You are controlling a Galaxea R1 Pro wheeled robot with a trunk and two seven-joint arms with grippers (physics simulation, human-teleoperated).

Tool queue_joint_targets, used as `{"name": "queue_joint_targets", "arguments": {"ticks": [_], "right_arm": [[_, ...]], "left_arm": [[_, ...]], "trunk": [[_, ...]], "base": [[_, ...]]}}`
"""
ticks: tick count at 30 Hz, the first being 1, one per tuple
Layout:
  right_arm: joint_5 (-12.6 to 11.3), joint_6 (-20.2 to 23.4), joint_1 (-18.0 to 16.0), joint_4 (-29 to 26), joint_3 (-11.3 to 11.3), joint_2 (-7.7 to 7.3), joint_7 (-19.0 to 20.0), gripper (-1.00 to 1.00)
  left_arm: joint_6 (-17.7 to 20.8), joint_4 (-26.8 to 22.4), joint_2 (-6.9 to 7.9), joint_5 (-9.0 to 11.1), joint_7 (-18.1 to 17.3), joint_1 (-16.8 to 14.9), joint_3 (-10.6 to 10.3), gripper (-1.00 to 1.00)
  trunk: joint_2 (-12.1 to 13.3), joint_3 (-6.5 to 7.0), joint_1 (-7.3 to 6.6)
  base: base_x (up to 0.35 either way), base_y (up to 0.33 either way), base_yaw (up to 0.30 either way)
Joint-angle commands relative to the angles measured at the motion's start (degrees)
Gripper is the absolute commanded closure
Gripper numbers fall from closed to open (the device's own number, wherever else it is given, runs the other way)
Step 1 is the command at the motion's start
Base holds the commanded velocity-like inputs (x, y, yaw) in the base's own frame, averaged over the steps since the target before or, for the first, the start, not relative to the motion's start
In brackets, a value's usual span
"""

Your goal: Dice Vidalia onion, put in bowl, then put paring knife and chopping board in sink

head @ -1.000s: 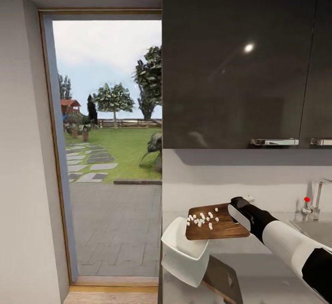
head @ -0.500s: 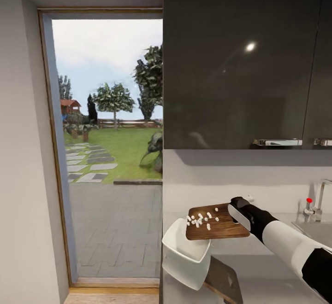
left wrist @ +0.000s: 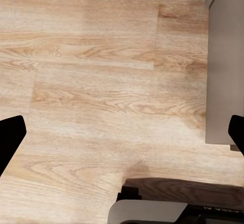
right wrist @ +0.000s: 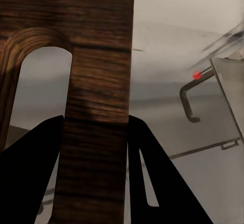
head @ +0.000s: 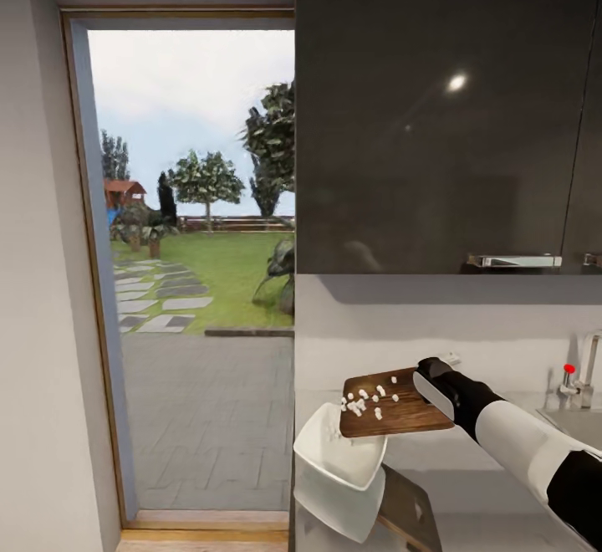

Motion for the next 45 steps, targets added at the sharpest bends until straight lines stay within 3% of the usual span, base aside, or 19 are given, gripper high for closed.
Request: {"name": "queue_joint_targets", "arguments": {"ticks": [1,19,26,45], "right_arm": [[-0.6,0.1,0.0,-0.1,0.5,-0.07,-0.5,1.0],[-0.3,1.6,0.0,-0.1,0.6,0.37,-0.6,1.0],[2.0,2.8,0.0,-0.1,0.6,0.95,-2.6,1.0],[2.4,2.9,0.0,-0.1,0.7,1.24,-3.1,1.0]], "left_arm": [[-0.4,0.3,-0.02,0.4,0.0,-0.1,-0.2,-1.0],[-0.4,0.3,-0.02,0.4,0.0,-0.1,-0.2,-1.0],[-0.4,0.3,-0.02,0.4,0.0,-0.1,-0.2,-1.0],[-0.4,0.3,-0.02,0.4,0.0,-0.1,-0.2,-1.0]], "trunk": [[-0.1,-0.03,0.03],[-0.1,-0.03,0.03],[-0.1,-0.03,0.03],[-0.1,-0.03,0.03]], "base": [[0.002,0.0,0.0],[0.0,0.0,0.0],[0.0,0.0,0.0],[0.0,0.0,0.0]]}}
